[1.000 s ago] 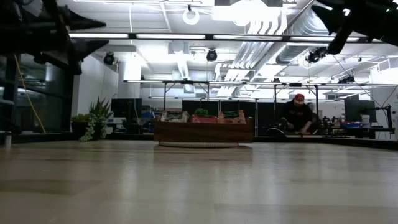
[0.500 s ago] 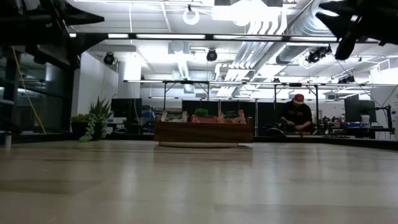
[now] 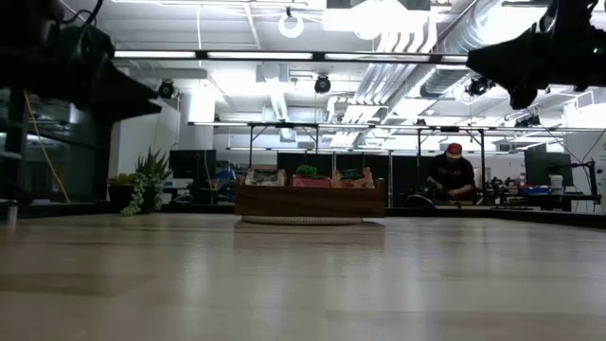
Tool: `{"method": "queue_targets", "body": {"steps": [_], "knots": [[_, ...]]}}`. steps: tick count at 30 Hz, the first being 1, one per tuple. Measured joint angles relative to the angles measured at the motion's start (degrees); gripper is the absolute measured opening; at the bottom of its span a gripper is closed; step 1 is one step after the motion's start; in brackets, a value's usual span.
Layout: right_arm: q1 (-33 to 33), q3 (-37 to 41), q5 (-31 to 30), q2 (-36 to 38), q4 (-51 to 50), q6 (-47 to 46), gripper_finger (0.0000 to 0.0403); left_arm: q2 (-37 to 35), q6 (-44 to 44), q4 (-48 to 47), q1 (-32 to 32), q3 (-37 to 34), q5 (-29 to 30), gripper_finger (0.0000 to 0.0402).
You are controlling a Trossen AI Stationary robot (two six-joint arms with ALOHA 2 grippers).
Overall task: Pick & Place Tea
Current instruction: Return to Home Position
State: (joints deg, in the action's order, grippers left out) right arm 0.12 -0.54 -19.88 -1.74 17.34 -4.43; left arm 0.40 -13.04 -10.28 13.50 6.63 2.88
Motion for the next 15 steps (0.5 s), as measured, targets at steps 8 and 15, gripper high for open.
{"method": "queue_targets", "body": {"steps": [8,15], "knots": [[0.0,0.0,-1.6,0.0,-6.6,11.2,0.0098,0.0,6.8,-3.9,0.0,0.0,0.2,0.0193],[0.0,0.0,-1.4,0.0,-7.2,12.2,0.0098,0.0,7.2,-3.3,0.0,0.1,1.1,0.0193]]}}
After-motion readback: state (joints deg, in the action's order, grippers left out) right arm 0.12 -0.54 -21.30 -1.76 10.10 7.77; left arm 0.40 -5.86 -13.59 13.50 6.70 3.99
